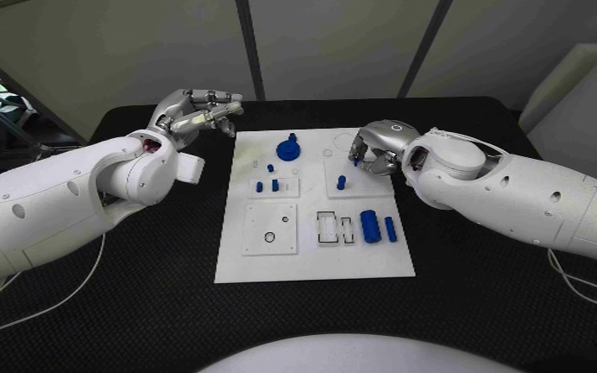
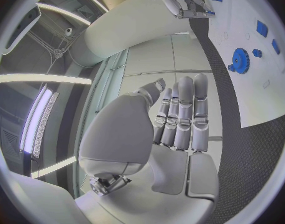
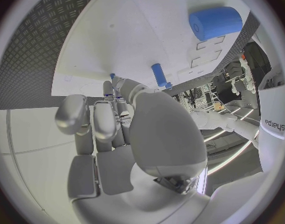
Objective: Assemble the parts on the task board
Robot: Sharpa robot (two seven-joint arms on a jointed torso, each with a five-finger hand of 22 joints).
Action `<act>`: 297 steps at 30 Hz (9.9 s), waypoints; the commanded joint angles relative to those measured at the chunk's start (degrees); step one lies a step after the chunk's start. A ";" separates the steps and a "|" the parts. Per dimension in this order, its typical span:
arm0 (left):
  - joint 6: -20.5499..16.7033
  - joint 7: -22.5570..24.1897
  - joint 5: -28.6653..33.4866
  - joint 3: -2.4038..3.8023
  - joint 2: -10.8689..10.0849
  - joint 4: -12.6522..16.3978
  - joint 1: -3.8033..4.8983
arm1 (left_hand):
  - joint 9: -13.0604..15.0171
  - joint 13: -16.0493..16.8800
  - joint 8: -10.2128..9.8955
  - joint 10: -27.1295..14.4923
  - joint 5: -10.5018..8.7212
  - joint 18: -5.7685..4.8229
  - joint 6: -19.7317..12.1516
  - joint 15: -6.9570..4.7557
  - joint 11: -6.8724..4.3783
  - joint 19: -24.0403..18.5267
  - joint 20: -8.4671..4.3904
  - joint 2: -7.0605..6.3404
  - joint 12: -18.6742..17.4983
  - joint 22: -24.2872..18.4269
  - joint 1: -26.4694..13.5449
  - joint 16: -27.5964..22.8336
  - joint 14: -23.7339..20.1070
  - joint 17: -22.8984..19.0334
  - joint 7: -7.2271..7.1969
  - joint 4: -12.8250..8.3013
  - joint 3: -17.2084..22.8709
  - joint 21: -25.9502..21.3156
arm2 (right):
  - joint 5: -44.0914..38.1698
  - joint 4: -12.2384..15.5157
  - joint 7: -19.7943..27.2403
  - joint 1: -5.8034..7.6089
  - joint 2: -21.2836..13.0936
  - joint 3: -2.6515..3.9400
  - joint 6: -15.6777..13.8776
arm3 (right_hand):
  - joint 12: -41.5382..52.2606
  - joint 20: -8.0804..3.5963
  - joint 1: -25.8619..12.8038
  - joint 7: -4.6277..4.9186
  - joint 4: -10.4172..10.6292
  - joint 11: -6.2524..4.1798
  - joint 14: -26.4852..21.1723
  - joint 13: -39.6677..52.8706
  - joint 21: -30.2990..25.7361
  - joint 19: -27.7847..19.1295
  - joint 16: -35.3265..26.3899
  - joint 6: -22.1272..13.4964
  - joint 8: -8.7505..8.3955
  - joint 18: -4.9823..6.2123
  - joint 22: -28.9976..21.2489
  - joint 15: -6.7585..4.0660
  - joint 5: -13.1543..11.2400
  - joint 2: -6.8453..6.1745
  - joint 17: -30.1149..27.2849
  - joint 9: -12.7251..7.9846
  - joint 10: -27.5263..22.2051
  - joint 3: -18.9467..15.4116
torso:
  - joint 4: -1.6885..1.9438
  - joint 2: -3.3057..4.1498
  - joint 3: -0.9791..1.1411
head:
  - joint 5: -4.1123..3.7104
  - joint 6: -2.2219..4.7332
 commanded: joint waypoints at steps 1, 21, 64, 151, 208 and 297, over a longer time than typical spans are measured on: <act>0.62 0.11 0.31 0.05 0.08 -0.12 0.09 | -0.05 0.07 0.35 -0.30 0.36 -1.01 -0.27 -0.07 0.04 -0.38 0.07 0.38 0.27 -0.06 -0.02 -0.38 -0.26 -0.10 0.00 -0.08 -0.29 -0.12 | -0.56 1.80 -0.18 0.10 -0.83 0.07 -3.86 | -0.07 -0.28 -0.41 0.01 -0.39 -0.04 2.30 0.10 0.36 -0.06 0.31 0.57 0.29 -0.93 0.12 -0.39 0.20 0.07 -0.01 0.12 0.59 -0.05 | -0.04 -0.07 -0.01 | -0.07 0.10; 0.90 -0.25 0.31 0.05 0.77 -0.52 0.10 | -0.08 0.09 0.33 -0.52 0.34 -1.03 -0.41 -0.01 0.12 -0.32 0.09 0.39 0.34 -0.17 -0.08 -0.47 -0.31 -0.18 0.07 -0.09 -0.44 -0.27 | 1.83 14.68 -0.01 0.16 -2.04 0.44 -5.17 | -0.21 -0.28 -1.14 -0.03 -0.44 -0.09 2.29 0.25 0.74 -0.13 0.53 0.76 0.38 -0.97 0.54 -0.40 -0.18 -0.17 0.10 0.28 0.75 -0.22 | 0.16 -0.02 -0.05 | 2.08 0.33; 1.86 -0.50 0.32 0.06 2.96 -1.41 0.12 | -0.11 0.13 0.35 -0.82 0.30 -1.06 -0.58 0.10 0.22 -0.24 0.17 0.53 0.52 -0.36 -0.34 -0.60 -0.35 -0.30 0.16 0.05 -0.72 -0.56 | 3.30 10.31 2.49 -4.50 8.45 -1.99 1.41 | -0.62 -0.26 -2.01 0.13 -0.35 0.05 2.26 0.35 0.98 -0.35 0.72 0.50 0.22 -0.97 0.75 -0.30 -0.25 -0.15 0.13 0.38 0.48 -0.63 | 0.06 0.04 -0.09 | 7.54 -2.61; 3.12 -1.20 0.32 0.03 2.58 -2.02 0.11 | -0.13 0.20 0.41 -1.09 0.27 -1.05 -0.74 0.15 0.24 -0.16 0.23 0.67 0.77 -0.60 -0.49 -0.72 -0.39 -0.41 0.17 0.11 -1.01 -0.90 | 6.97 15.20 -1.79 -3.98 -5.37 5.05 -0.07 | 0.01 2.12 -6.01 1.37 1.21 2.84 -1.25 -1.53 -3.47 -6.04 -1.37 -9.39 -2.67 0.59 -6.01 2.21 -0.32 -3.62 -5.94 -1.32 -14.49 -7.52 | -0.21 -0.09 0.00 | 4.93 -0.32; 3.68 -1.50 0.32 0.01 3.02 -2.39 0.10 | -0.13 0.22 0.45 -1.15 0.27 -1.05 -0.76 0.16 0.25 -0.12 0.25 0.73 0.87 -0.67 -0.57 -0.75 -0.39 -0.45 0.17 0.16 -1.12 -1.01 | 1.04 8.06 -3.33 -3.99 -0.65 4.90 10.21 | 5.92 0.93 -2.70 0.85 1.76 0.98 1.22 -0.83 0.80 -1.78 0.89 -4.28 -1.00 -0.62 -0.17 0.69 -1.12 0.19 -4.17 -0.49 -6.61 -7.79 | -0.08 -0.09 -0.09 | 5.16 -1.50; 4.20 -1.58 0.32 0.02 4.66 -2.93 0.12 | -0.14 0.26 0.50 -1.31 0.31 -1.04 -0.83 0.17 0.26 -0.05 0.28 0.94 1.02 -0.80 -0.64 -0.78 -0.38 -0.50 0.17 0.24 -1.23 -1.20 | 1.13 12.81 2.27 -5.15 10.08 -3.46 4.08 | 5.60 -0.16 -1.39 0.10 0.41 0.00 1.40 0.12 3.18 -0.35 1.25 -0.82 0.02 -1.25 3.15 -0.29 -0.48 1.14 -3.98 0.19 -2.99 -5.75 | -0.14 -0.06 -0.09 | 8.88 -2.97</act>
